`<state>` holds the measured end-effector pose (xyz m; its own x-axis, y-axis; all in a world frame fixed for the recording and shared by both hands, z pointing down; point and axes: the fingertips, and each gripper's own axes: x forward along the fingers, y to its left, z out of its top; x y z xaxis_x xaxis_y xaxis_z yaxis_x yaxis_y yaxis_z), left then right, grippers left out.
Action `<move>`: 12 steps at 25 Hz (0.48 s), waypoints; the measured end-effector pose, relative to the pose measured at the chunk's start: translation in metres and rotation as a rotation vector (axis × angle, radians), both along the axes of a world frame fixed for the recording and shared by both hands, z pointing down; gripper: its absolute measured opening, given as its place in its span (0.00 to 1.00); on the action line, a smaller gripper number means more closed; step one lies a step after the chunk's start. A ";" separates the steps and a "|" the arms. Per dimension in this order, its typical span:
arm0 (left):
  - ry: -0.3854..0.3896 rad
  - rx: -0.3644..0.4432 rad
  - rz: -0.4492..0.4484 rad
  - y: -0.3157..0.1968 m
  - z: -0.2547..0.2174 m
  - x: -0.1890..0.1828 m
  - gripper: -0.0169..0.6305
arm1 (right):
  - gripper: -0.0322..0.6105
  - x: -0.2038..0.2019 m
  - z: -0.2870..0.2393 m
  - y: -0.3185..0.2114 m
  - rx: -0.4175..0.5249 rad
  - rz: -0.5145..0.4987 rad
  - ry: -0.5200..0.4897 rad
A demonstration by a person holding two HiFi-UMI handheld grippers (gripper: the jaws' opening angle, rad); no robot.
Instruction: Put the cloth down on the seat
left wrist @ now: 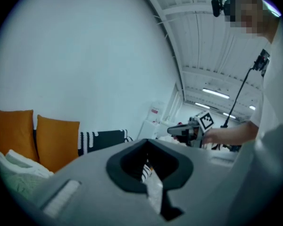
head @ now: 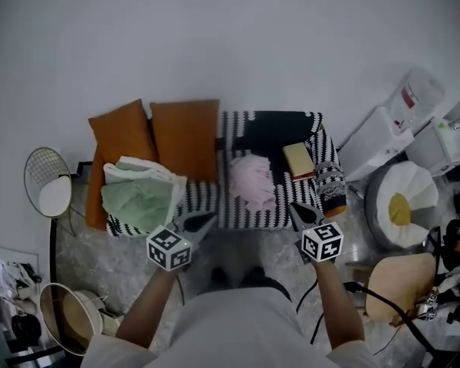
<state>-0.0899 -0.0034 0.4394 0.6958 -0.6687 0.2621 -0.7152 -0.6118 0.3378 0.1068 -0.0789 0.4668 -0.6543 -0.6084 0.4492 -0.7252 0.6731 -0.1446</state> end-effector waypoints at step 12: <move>-0.002 0.063 -0.024 -0.025 -0.038 0.067 0.03 | 0.06 0.060 -0.063 -0.027 0.090 -0.026 -0.064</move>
<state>-0.0234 -0.0281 0.4014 0.6788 -0.7006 0.2201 -0.7307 -0.6143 0.2978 0.1668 -0.1060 0.4035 -0.6957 -0.6271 0.3504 -0.6988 0.7038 -0.1279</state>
